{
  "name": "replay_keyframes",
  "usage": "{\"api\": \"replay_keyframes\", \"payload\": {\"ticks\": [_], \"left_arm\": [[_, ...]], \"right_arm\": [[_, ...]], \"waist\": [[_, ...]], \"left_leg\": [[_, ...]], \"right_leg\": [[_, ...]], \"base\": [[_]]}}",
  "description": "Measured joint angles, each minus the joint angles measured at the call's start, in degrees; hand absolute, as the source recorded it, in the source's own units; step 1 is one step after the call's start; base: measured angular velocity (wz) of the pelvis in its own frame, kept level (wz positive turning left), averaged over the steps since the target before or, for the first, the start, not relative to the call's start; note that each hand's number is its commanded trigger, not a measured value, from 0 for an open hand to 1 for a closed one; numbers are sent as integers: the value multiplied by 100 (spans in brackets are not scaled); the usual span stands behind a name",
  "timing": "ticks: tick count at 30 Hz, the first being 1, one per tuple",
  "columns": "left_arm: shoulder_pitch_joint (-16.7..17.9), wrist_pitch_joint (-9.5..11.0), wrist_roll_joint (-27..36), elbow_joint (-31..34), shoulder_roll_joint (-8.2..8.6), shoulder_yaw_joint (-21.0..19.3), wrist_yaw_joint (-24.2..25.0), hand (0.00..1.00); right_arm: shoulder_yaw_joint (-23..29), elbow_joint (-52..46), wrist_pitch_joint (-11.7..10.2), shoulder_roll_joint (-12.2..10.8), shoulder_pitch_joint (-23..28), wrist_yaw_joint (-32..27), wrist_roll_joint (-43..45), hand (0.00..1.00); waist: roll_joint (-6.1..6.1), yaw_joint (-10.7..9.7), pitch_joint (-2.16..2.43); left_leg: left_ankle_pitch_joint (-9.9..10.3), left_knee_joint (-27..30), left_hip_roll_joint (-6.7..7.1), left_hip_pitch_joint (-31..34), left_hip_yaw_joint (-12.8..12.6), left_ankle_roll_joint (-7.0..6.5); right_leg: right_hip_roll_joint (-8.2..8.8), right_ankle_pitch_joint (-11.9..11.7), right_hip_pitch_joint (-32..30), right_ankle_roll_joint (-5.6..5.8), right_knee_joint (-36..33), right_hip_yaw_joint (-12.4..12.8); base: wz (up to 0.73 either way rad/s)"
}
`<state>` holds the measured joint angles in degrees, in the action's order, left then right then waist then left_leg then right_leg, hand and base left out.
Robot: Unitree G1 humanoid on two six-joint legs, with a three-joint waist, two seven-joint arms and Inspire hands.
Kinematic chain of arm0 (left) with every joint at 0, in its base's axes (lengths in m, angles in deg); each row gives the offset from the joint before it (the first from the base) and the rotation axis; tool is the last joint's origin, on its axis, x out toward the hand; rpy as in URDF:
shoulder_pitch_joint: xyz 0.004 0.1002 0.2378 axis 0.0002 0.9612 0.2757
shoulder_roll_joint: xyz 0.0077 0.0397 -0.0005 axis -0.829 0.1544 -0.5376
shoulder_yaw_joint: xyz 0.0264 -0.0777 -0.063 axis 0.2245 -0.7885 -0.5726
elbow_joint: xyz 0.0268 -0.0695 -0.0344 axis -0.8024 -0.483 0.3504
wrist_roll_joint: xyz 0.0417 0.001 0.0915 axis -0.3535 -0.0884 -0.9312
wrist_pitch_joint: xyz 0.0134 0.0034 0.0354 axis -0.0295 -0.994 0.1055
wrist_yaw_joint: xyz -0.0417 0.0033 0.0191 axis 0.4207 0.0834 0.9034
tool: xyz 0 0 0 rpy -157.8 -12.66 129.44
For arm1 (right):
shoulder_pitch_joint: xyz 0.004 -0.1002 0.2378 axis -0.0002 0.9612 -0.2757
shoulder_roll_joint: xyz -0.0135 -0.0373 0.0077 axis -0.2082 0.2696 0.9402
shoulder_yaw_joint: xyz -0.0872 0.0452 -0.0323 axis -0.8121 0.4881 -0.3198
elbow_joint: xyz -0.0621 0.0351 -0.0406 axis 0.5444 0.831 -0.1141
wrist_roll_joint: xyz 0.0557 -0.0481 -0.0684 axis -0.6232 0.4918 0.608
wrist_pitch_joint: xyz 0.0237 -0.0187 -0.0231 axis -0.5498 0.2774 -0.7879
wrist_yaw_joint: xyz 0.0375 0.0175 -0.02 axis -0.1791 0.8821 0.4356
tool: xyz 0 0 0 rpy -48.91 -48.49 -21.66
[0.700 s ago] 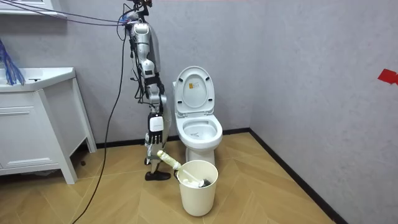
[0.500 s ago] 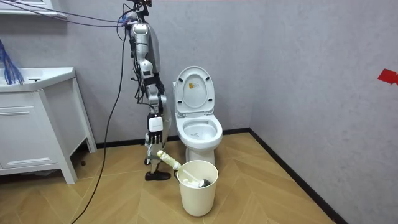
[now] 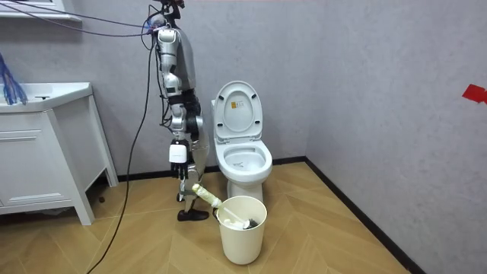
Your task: Brush toilet
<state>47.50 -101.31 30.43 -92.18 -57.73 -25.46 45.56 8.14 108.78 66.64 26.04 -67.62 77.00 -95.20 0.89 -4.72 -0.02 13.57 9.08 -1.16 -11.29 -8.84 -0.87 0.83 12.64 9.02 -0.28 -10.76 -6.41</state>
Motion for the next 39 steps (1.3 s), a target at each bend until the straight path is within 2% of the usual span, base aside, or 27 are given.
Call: {"api": "replay_keyframes", "payload": {"ticks": [5,8,10,14,17,20,26,29,33,35,36,39], "left_arm": [[10,108,-7,152,-7,-267,-121,0],[82,184,6,212,-15,-413,-251,0],[78,216,26,233,-22,-423,-346,0],[107,383,31,278,-53,-407,-507,0],[143,491,31,345,-58,-392,-534,0],[104,585,29,376,-120,-375,-531,0],[34,757,31,333,-164,-334,-574,0],[-3,766,31,326,-204,-237,-605,0],[-64,838,47,318,-247,-134,-616,0],[-104,896,155,321,-254,-134,-642,0],[-165,935,218,318,-254,-133,-664,0],[-303,1044,256,246,-271,-132,-783,0]], "right_arm": [[540,-80,-66,40,-3,-502,-1009,0],[949,-511,-137,57,-13,-817,-1392,0],[972,-861,-207,69,-37,-1054,-1530,0],[947,-1248,-536,69,-290,-1425,-1650,0],[903,-1521,-626,68,-476,-1538,-1638,0],[789,-1645,-769,72,-613,-1533,-1576,0],[208,-1670,-835,86,-707,-1393,-1294,0],[41,-1540,-884,87,-717,-1354,-1159,0],[-24,-1506,-946,106,-763,-1336,-1138,0],[-22,-1288,-1004,139,-987,-1329,-1135,0],[-23,-1216,-1007,182,-1088,-1329,-1134,0],[-61,-974,-1059,282,-1295,-1329,-1057,0]], "waist": [[-77,-25,-3],[-102,-9,-2],[-110,0,2],[-160,10,10],[-198,34,31],[-211,38,12],[-207,140,23],[-212,213,4],[-175,224,-10],[-160,219,-4],[-132,218,-26],[-80,236,-46]], "left_leg": [[8,-28,-7,-10,-42,3],[8,-39,-11,73,-84,3],[8,-32,12,127,-156,2],[9,53,22,382,-139,-1],[9,172,19,616,-148,-1],[9,257,8,779,-142,-1],[9,370,6,1124,-16,-1],[9,385,7,1184,37,-1],[9,454,18,1329,148,-2],[8,507,6,1476,150,-4],[7,575,2,1577,152,-4],[7,724,9,1827,153,-5]], "right_leg": [[-14,1,-38,-1,-11,40],[-26,-20,-139,-3,-3,104],[-29,-38,-214,-5,-10,133],[-22,-65,-412,0,-7,131],[-6,-79,-608,-6,-59,93],[1,-92,-725,-25,-115,20],[5,-96,-991,-36,-141,-26],[6,-101,-1020,-39,-132,-54],[31,-103,-1119,-40,-129,-161],[70,-103,-1250,-44,-235,-169],[73,-104,-1351,-46,-310,-169],[76,-102,-1629,-47,-526,-182]], "base": [[-5],[-11],[-13],[0],[4],[5],[8],[9],[14],[0],[0],[0]]}}
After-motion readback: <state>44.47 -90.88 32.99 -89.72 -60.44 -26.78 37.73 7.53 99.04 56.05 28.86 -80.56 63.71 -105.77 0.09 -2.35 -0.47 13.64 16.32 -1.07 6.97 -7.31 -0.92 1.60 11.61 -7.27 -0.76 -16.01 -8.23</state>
